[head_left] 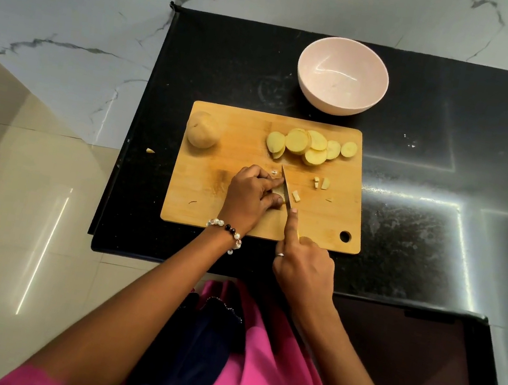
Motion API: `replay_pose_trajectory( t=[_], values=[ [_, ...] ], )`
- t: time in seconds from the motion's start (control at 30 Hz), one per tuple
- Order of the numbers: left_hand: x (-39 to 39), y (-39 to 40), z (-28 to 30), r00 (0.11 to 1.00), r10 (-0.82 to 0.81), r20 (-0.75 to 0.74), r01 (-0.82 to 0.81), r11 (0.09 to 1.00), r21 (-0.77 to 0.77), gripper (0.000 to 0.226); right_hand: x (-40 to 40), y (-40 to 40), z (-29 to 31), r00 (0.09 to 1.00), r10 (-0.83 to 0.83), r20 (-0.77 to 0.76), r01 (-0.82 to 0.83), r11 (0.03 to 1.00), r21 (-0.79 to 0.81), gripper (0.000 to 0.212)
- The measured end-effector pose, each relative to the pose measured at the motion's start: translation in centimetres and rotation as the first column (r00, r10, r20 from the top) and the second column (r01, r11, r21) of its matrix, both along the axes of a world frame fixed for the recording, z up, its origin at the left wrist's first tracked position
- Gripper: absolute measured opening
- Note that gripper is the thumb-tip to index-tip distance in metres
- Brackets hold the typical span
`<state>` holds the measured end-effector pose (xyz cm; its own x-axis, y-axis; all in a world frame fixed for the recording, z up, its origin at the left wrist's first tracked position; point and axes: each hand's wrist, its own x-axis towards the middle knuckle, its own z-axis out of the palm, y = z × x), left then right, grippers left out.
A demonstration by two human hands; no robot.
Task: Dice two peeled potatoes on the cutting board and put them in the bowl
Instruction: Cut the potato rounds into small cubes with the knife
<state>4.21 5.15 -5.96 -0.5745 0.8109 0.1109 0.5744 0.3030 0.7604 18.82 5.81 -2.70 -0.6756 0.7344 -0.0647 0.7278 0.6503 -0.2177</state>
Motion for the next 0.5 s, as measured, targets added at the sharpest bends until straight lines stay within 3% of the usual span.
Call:
replay_pose_trajectory(
  t=[0.17, 0.33, 0.43, 0.5],
  values=[
    [0.4, -0.1, 0.1, 0.999, 0.029, -0.025, -0.029, 1.0, -0.004, 0.04, 0.4, -1.0, -0.2, 0.998, -0.004, 0.066, 0.002, 1.0, 0.018, 0.075],
    [0.3, -0.2, 0.3, 1.0, 0.013, -0.016, -0.014, 1.0, -0.01, 0.04, 2.2, -1.5, -0.1, 0.999, -0.014, 0.052, 0.015, 1.0, -0.023, 0.067],
    [0.4, -0.3, 0.3, 1.0, 0.016, -0.003, -0.016, 1.0, -0.013, 0.041, 2.1, -0.5, 0.3, 0.999, -0.041, 0.003, 0.041, 0.999, 0.0, 0.049],
    [0.4, -0.4, 0.4, 1.0, 0.015, 0.004, -0.015, 1.0, -0.019, 0.042, 2.3, 0.3, 0.1, 0.998, -0.057, -0.015, 0.057, 0.998, -0.013, 0.055]
  ],
)
